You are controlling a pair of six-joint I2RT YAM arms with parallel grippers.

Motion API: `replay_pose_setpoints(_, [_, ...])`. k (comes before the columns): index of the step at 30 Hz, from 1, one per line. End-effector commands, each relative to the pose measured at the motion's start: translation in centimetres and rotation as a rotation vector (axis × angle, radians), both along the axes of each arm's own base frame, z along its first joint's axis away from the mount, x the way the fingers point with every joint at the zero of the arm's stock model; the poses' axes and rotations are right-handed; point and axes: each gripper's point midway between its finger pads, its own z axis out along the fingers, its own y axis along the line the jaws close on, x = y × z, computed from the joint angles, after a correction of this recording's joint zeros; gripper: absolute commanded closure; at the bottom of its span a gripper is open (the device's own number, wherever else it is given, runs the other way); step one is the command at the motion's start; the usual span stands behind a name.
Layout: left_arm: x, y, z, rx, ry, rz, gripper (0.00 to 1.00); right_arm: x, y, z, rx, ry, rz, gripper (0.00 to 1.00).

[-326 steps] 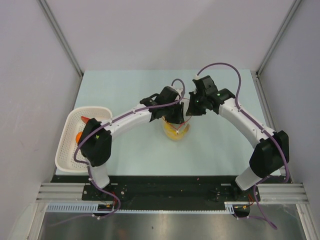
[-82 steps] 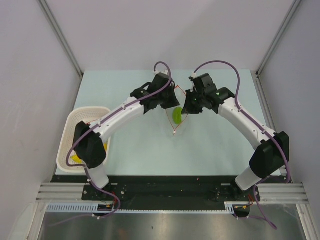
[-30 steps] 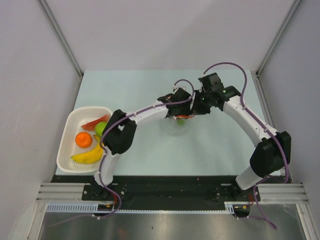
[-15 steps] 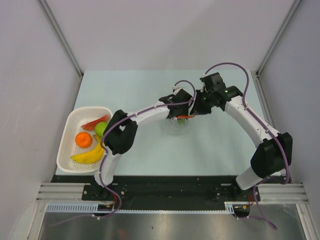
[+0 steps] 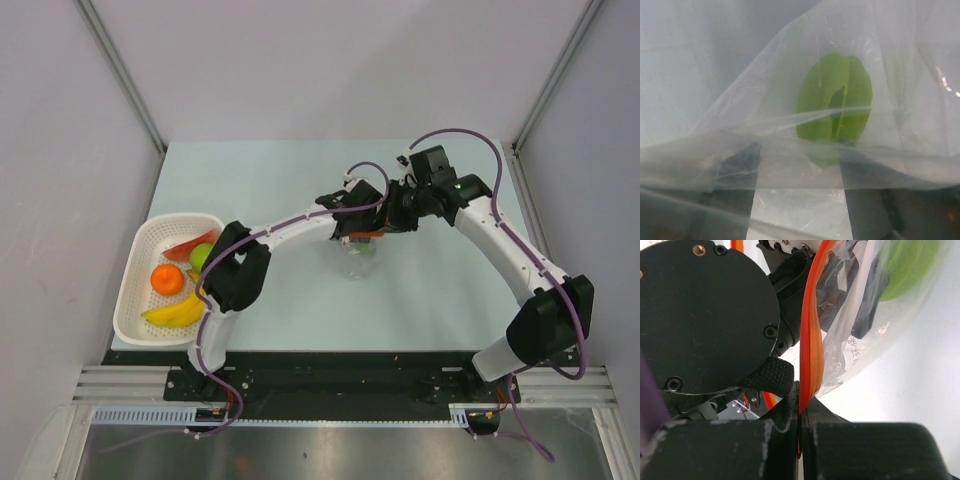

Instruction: Open the zip-top bag and remove the fake food

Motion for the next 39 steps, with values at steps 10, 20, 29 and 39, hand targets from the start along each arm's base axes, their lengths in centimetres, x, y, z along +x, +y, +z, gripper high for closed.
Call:
replay_pose_setpoints(10, [-1.0, -3.8, 1.6, -0.141, 0.034, -0.063, 0.28, -0.7, -2.3, -0.8, -0.018, 0.037, -0.022, 1.00])
replay_pose_setpoints(20, [-1.2, -5.3, -1.4, -0.113, 0.086, -0.041, 0.31, -0.5, -2.8, -0.4, -0.002, 0.036, -0.038, 1.00])
replay_pose_setpoints(29, [-0.8, -5.0, -0.6, -0.100, 0.057, -0.043, 0.73, -0.4, -3.0, -0.3, -0.013, 0.022, -0.045, 1.00])
replay_pose_setpoints(39, [-2.1, -2.9, 4.0, -0.079, -0.010, -0.130, 0.96, 0.4, -3.5, -0.5, -0.046, -0.016, -0.057, 1.00])
